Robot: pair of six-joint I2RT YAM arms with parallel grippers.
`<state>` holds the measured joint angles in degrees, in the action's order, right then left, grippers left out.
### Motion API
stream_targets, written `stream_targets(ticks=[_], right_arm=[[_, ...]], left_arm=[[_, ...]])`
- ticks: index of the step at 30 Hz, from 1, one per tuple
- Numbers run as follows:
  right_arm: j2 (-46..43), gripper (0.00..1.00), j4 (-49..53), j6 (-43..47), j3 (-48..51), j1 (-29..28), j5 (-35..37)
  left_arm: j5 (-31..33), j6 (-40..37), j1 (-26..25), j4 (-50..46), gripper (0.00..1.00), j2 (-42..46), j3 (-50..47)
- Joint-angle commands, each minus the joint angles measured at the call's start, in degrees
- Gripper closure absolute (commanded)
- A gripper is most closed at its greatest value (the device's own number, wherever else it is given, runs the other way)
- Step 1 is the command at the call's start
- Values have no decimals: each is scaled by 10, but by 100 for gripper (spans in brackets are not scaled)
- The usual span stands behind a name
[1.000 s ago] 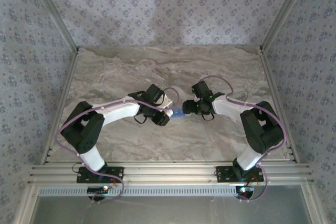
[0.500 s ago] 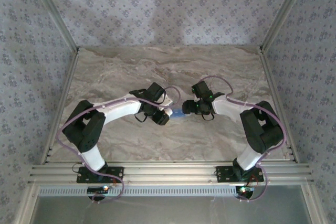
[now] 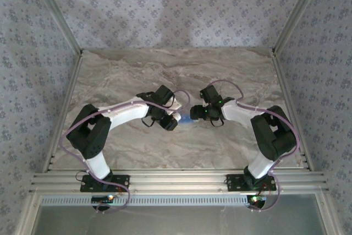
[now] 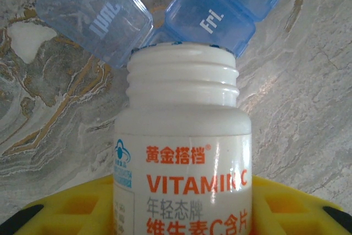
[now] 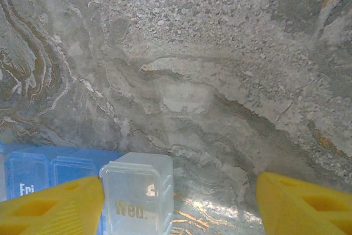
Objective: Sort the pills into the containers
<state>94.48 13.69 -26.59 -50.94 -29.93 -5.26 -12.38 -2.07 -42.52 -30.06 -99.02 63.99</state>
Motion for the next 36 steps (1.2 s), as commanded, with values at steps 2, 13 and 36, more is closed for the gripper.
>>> stream_targets(ticks=[2,13,36], right_arm=[[10,25,7,-11,-4,-5,-4],[9,25,9,-11,-3,-6,-2],[11,25,11,-12,-6,-7,-3]], left_arm=[[1,-12,-3,-19,100,-12,18],[1,-13,-4,-17,100,-9,10],[14,-28,-4,-54,100,-17,34]])
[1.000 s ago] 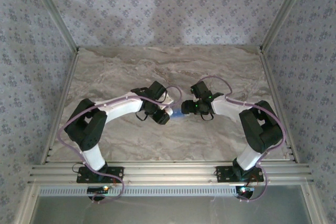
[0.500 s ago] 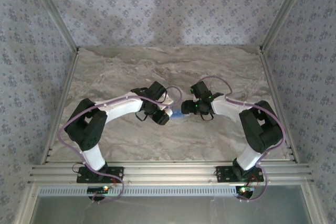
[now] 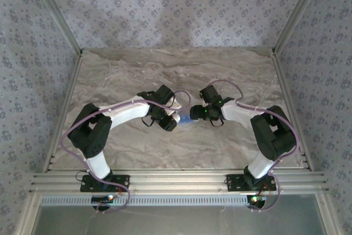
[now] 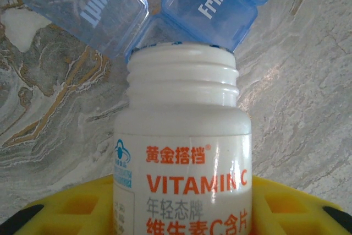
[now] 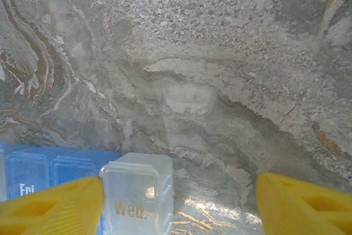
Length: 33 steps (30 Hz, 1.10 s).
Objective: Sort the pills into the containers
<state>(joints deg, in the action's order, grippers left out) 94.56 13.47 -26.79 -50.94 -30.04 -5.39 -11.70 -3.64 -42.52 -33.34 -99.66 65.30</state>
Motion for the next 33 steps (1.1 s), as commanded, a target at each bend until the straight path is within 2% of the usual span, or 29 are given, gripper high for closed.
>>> stream_targets(ticks=[1,24,33], right_arm=[[10,25,13,-10,-7,-6,-2],[14,25,13,-11,-9,-7,-2],[15,25,12,-12,-9,-7,-3]], left_arm=[[7,-13,-3,-24,100,-12,22],[12,-24,-3,-52,100,-30,45],[15,-30,-4,-91,100,-45,66]])
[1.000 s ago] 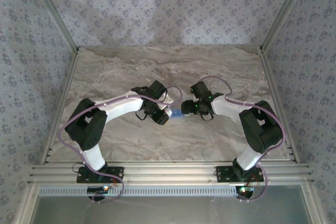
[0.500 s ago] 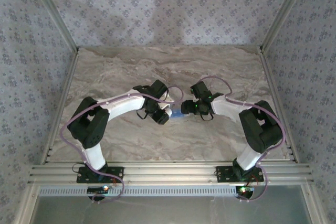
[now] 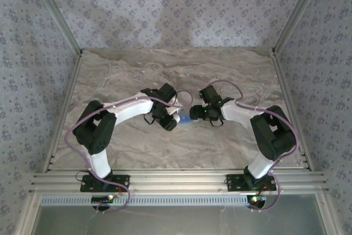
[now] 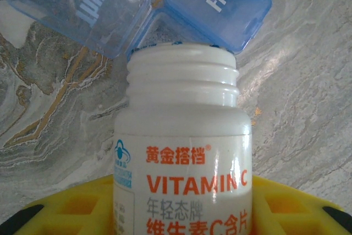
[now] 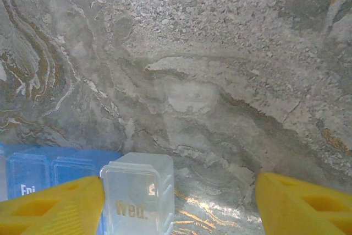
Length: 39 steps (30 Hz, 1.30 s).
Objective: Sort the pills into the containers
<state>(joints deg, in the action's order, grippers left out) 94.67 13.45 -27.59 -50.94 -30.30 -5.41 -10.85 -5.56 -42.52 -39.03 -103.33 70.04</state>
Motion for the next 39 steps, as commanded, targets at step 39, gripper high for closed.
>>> stream_targets(ticks=[39], right_arm=[[18,26,9,-6,-8,-7,-6]], left_arm=[[17,-34,-4,-86,100,-34,71]])
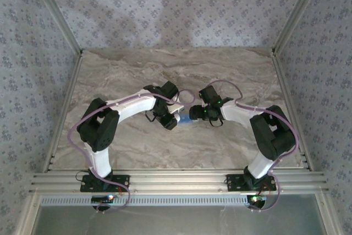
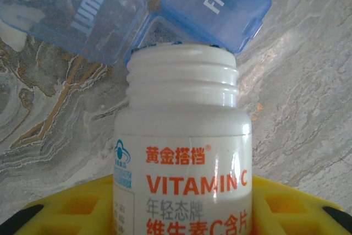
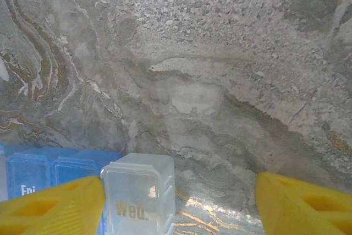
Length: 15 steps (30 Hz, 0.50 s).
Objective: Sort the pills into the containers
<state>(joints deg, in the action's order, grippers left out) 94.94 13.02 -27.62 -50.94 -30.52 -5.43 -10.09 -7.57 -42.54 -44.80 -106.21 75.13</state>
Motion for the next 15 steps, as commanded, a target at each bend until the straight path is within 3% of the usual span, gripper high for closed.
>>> stream_targets(ticks=[1,15], right_arm=[[15,26,14,-5,-8,-5,-5],[18,26,13,-7,-8,-6,-7]], left_arm=[[9,-14,-3,-30,100,-5,22],[13,-24,-3,-49,100,-18,39]])
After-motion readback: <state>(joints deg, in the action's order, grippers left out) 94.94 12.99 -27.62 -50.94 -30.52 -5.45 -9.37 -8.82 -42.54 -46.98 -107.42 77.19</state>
